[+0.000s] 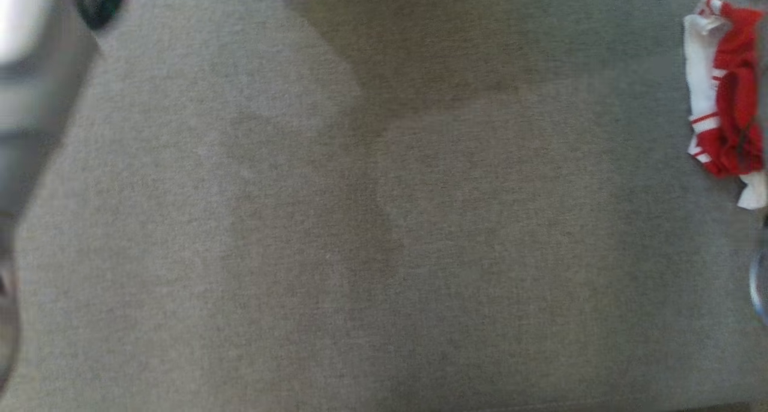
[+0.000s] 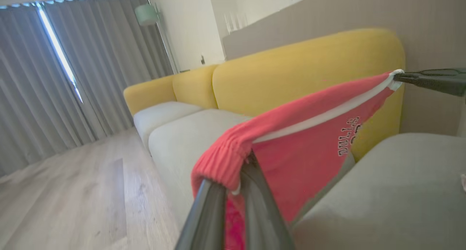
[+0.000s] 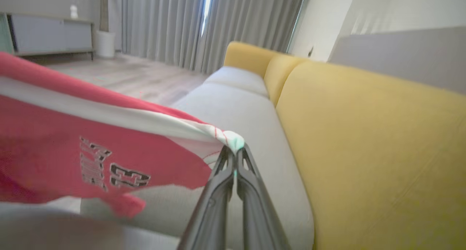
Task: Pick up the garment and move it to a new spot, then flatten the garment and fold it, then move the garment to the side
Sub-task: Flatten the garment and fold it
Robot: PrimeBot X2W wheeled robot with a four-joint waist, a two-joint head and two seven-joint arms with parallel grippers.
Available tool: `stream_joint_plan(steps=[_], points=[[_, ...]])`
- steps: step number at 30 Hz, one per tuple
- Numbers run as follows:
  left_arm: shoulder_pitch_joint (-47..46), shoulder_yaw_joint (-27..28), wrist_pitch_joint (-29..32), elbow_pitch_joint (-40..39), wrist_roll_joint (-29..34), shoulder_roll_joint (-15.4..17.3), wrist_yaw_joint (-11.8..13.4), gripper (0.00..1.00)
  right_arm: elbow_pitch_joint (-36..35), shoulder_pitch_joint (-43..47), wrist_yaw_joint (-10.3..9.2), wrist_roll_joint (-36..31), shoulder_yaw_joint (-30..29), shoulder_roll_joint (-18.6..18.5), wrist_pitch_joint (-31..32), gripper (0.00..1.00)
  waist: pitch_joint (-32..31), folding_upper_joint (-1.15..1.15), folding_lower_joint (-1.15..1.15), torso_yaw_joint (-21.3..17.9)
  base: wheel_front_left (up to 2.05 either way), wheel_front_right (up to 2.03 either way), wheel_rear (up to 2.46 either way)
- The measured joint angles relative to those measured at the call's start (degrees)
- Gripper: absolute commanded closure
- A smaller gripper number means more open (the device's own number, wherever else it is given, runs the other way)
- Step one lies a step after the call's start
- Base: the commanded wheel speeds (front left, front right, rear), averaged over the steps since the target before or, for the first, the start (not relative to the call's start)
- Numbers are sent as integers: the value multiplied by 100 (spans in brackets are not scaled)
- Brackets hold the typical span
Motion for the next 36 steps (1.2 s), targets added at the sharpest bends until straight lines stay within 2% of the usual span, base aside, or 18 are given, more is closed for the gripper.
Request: stream_joint_plan(steps=[2,5,10,13,18,22,28,36], points=[[259,-169,-101,111,0,-69,-2,100,346,187,0,-76,53,-1,-98,100,29,0,-1,51,0,0,0],[782,-705,-193,92,-2,-78,-2,100,953,584,0,-104,389,-48,-169,100,-38,0,-3,94,0,0,0],[1334,-1378,-254,-277,-19,93,-1,100,1492,891,0,73,973,-233,-205,100,-252,0,-4,86,0,0,0],[1672,-1763,-256,-454,-20,231,-1,100,1771,1025,0,399,1552,-315,-16,100,-449,1,-4,80,0,0,0],[2359,-2058,-256,-736,-188,322,-1,100,1878,1608,0,1169,2738,-570,363,100,-867,1,-5,70,0,0,0],[2830,-2180,-255,-900,-187,312,-2,100,1514,2106,0,1997,3638,-993,770,100,-1232,1,-5,69,0,0,0],[3414,-2243,-232,-1081,-160,278,-1,100,409,2702,0,3463,4709,-1812,1567,100,-1746,1,-5,67,0,0,0],[4088,-2273,-69,-1366,-105,268,37,100,-730,3268,0,4656,5455,-2689,2258,100,-2270,1,-4,26,0,0,0]])
